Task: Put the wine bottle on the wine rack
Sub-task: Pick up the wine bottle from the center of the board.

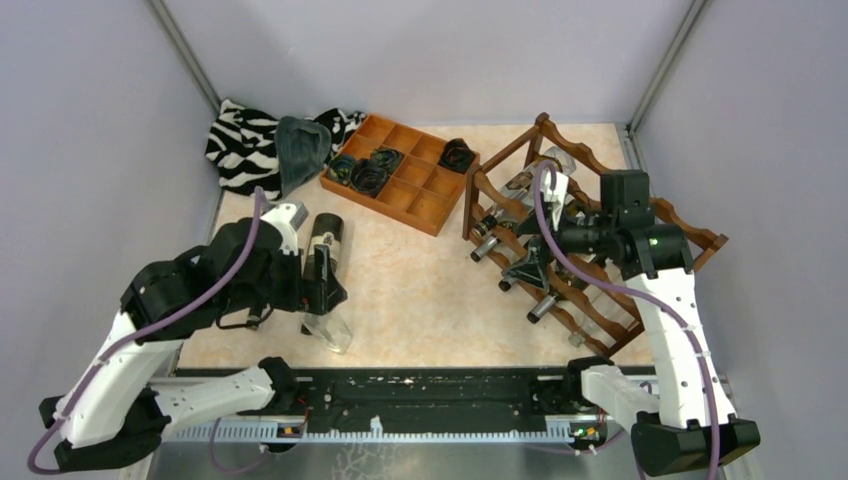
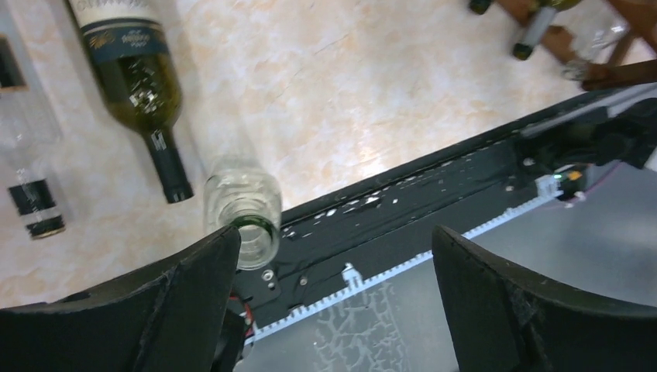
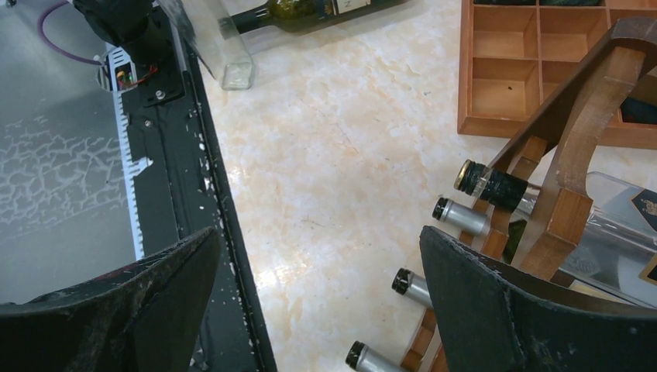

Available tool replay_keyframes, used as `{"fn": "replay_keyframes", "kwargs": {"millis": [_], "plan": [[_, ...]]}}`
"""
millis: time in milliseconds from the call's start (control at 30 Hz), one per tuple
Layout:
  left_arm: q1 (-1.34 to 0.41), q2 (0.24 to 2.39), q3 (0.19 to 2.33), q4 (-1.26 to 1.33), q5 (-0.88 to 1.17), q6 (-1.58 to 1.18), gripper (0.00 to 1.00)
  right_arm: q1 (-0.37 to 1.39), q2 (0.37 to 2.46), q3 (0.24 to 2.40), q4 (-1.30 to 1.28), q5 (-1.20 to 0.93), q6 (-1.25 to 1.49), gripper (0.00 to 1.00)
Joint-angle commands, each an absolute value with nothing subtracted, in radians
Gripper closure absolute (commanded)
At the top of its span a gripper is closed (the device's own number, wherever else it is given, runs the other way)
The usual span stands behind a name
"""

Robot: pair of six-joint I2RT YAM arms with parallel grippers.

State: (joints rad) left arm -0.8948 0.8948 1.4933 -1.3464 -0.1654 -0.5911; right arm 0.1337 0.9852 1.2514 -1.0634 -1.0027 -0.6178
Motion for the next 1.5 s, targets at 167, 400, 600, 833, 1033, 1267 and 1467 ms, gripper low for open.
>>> {"fn": "replay_keyframes", "kwargs": {"millis": [167, 400, 600, 833, 1033, 1267, 1467], "plan": [[-0.891, 0.882, 1.382, -1.414, -0.313, -0.569, 0.01, 0.141, 0.992, 1.274, -1.039, -1.005, -0.623, 0.02], [-0.891, 0.831, 1.192, -1.358, -0.188, -0.597, 0.08, 0.141, 0.994, 1.255, -1.015, -1.008, -0.612, 0.02], [-0.891, 0.840, 1.189, -1.342, -0.230, -0.609, 0.32, 0.141, 0.988, 1.245, -1.013, -1.009, -0.614, 0.02], [-0.891, 0.916, 1.245, -1.354, -0.282, -0.576, 0.34, 0.142, 0.979, 1.235, -1.017, -1.004, -0.616, 0.02], [-0.891, 0.923, 1.282, -1.379, -0.303, -0.571, 0.44, 0.142, 0.985, 1.233, -1.012, -1.007, -0.615, 0.02], [-0.891, 0.936, 1.272, -1.351, -0.278, -0.544, 0.77, 0.143, 0.987, 1.235, -1.020, -1.006, -0.617, 0.02], [-0.891, 0.927, 1.308, -1.212, -0.106, -0.452, 1.00, 0.150, 0.988, 1.223, -1.019, -1.013, -0.618, 0.02]]}}
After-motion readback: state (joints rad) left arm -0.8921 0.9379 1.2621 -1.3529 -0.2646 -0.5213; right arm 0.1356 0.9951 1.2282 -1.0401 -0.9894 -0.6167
